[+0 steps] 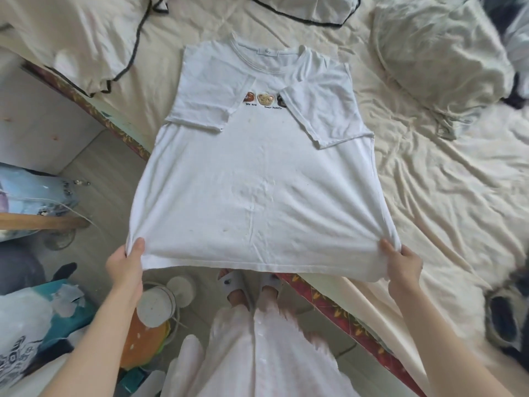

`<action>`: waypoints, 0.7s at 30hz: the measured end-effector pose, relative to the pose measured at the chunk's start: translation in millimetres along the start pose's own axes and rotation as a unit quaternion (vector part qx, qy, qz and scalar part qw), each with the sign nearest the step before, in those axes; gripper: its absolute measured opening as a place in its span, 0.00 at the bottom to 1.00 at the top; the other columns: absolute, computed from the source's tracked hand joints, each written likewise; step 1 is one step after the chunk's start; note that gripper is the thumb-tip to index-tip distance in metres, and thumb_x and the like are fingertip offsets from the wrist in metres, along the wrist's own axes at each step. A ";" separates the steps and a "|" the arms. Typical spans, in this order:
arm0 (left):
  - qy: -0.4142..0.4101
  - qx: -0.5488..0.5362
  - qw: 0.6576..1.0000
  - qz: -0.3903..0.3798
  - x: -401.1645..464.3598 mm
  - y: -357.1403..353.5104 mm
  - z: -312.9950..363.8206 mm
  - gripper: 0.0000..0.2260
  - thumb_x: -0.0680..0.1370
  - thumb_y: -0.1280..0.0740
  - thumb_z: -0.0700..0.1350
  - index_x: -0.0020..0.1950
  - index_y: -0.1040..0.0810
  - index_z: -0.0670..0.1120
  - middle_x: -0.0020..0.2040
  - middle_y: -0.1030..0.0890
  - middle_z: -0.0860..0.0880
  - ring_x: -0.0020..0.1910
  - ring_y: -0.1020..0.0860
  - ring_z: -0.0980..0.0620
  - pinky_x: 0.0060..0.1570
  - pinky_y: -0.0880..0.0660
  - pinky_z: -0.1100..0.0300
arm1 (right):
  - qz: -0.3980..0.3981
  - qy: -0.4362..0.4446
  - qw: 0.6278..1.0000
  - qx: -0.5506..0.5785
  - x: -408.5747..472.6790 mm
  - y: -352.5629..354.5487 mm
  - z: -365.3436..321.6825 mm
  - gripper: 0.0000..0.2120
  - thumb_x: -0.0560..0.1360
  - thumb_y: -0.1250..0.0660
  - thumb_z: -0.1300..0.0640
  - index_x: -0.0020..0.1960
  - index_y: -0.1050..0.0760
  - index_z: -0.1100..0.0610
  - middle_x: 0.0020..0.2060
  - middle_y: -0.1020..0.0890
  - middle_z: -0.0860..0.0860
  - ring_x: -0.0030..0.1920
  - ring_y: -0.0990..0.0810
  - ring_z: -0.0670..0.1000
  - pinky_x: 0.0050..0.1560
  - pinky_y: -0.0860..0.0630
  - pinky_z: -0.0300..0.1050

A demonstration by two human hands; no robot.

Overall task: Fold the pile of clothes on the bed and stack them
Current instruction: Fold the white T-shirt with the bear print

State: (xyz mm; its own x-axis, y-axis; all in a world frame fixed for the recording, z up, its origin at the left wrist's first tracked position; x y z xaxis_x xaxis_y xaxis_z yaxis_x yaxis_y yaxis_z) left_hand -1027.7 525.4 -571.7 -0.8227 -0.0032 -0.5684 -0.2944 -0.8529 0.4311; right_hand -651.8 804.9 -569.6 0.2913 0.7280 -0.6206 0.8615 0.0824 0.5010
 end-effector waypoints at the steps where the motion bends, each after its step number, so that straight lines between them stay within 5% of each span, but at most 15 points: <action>1: 0.008 0.020 1.000 0.005 -6.2 6.9 -3.6 0.06 0.80 0.36 0.43 0.47 0.24 0.42 0.41 0.24 0.49 0.44 0.27 0.48 0.47 0.30 0.53 | 0.002 -0.013 1.000 -0.003 -4.6 9.8 4.1 0.04 0.75 0.33 0.59 0.48 0.25 0.58 0.44 0.21 0.56 0.45 0.25 0.57 0.43 0.28 0.50; 5: 0.024 0.090 0.995 0.021 -24.3 27.1 -15.6 0.16 0.80 0.36 0.47 0.34 0.34 0.44 0.33 0.35 0.48 0.36 0.35 0.50 0.33 0.40 0.57 | -0.007 -0.042 0.999 -0.030 -22.8 43.1 17.0 0.05 0.73 0.30 0.58 0.43 0.25 0.59 0.48 0.20 0.63 0.46 0.22 0.60 0.51 0.25 0.57; 12: -0.031 0.061 0.998 -0.017 -8.4 1.4 41.7 0.16 0.80 0.38 0.47 0.34 0.36 0.48 0.36 0.35 0.50 0.36 0.36 0.54 0.36 0.39 0.57 | -0.043 -0.040 0.996 0.073 -13.1 37.9 -35.0 0.12 0.74 0.29 0.57 0.47 0.23 0.67 0.30 0.25 0.52 0.31 0.33 0.53 0.28 0.36 0.43; 14: -0.048 0.044 0.998 0.005 3.9 -8.3 68.3 0.16 0.79 0.36 0.46 0.33 0.36 0.49 0.34 0.35 0.51 0.33 0.36 0.56 0.35 0.39 0.59 | -0.061 -0.053 0.985 0.152 -5.0 29.3 -59.7 0.15 0.75 0.31 0.59 0.56 0.25 0.69 0.42 0.22 0.56 0.40 0.25 0.55 0.40 0.26 0.47; 16: -0.064 0.037 0.997 0.022 16.4 -18.1 96.0 0.16 0.79 0.35 0.46 0.32 0.35 0.51 0.33 0.34 0.53 0.32 0.36 0.57 0.34 0.38 0.61 | -0.071 -0.076 0.971 0.214 5.5 19.9 -84.4 0.17 0.76 0.33 0.62 0.62 0.28 0.68 0.56 0.22 0.57 0.54 0.22 0.54 0.59 0.25 0.51; 17: -0.074 0.036 0.996 0.024 23.0 -23.0 108.3 0.16 0.79 0.35 0.46 0.32 0.35 0.52 0.33 0.35 0.53 0.32 0.36 0.57 0.34 0.39 0.61 | -0.086 -0.082 0.965 0.233 9.7 15.0 -97.6 0.15 0.77 0.35 0.62 0.62 0.28 0.66 0.56 0.22 0.56 0.54 0.21 0.52 0.58 0.24 0.46; 20: -0.107 0.026 0.993 0.028 45.2 -41.2 143.8 0.10 0.78 0.34 0.47 0.37 0.28 0.49 0.35 0.30 0.52 0.36 0.32 0.55 0.39 0.34 0.59 | -0.111 -0.068 0.956 0.262 25.6 0.0 -135.6 0.04 0.79 0.39 0.63 0.50 0.26 0.59 0.33 0.18 0.46 0.34 0.20 0.39 0.32 0.25 0.31; 21: -0.117 0.027 0.992 0.029 53.1 -48.8 155.0 0.06 0.78 0.34 0.47 0.42 0.24 0.47 0.37 0.27 0.52 0.40 0.29 0.54 0.42 0.32 0.58 | -0.112 -0.054 0.958 0.260 32.6 -5.3 -146.4 0.05 0.79 0.40 0.64 0.48 0.26 0.58 0.30 0.19 0.45 0.32 0.20 0.39 0.30 0.25 0.31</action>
State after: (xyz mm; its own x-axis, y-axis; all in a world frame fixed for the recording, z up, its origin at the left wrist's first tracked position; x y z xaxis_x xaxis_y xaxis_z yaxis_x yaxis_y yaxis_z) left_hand -1132.4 647.9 -514.3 -0.9278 0.0752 -0.3654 -0.2634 -0.8255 0.4991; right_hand -707.8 927.9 -504.2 0.0926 0.6547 -0.7502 0.9898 -0.1427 -0.0024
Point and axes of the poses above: each hand's wrist, its own x-axis towards the middle knuckle, its own y-axis out of the back of the hand, z = x × y, the point moved 1 cm from there along x, towards the middle knuckle
